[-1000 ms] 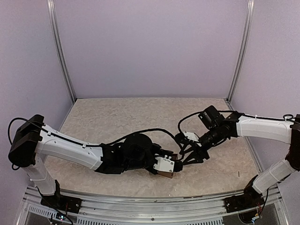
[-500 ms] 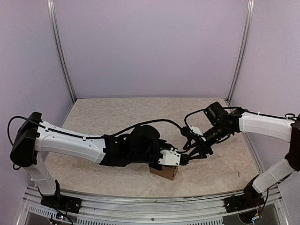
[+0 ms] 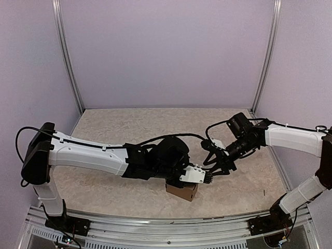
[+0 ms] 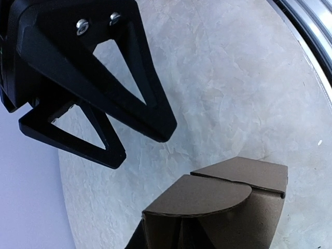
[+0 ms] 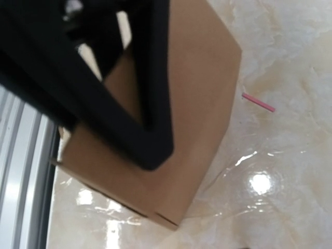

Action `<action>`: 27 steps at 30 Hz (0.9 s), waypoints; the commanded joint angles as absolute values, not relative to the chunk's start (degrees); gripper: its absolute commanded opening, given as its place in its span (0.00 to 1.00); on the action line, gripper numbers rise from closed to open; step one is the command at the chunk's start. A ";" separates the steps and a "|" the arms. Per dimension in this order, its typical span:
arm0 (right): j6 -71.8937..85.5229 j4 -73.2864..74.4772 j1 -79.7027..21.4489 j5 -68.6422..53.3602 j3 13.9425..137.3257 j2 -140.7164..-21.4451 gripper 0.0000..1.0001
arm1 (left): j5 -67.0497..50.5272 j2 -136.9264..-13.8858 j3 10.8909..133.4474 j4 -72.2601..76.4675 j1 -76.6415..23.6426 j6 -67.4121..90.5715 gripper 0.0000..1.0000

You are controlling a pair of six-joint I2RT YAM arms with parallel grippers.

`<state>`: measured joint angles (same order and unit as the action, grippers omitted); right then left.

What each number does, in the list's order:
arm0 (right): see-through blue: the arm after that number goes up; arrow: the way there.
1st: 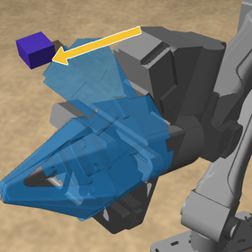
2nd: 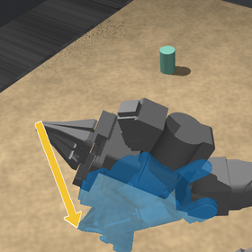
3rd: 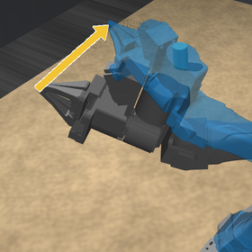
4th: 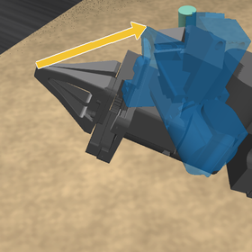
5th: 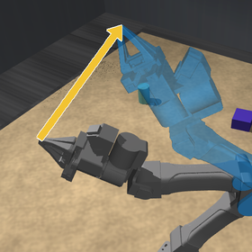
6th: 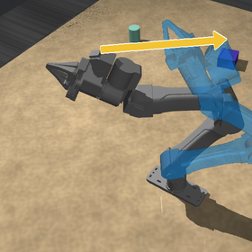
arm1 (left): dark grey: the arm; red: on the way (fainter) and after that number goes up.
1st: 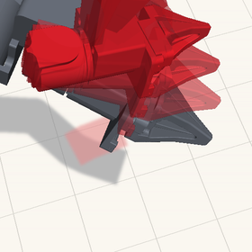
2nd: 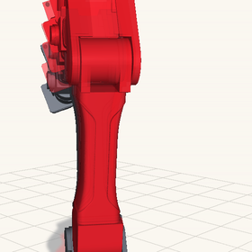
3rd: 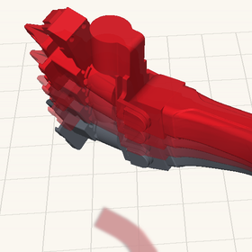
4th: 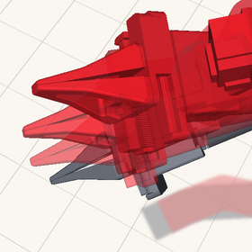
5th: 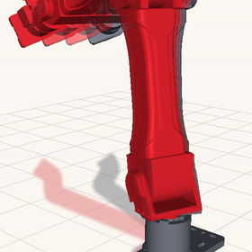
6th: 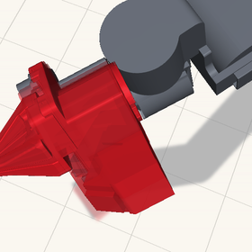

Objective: Fold the paper box

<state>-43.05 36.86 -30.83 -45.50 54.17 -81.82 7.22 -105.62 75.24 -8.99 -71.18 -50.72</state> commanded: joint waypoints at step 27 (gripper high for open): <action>-43.09 37.34 -30.31 -48.76 52.13 -83.60 0.57 | 9.26 -106.09 79.46 -10.67 -73.03 -53.26 0.22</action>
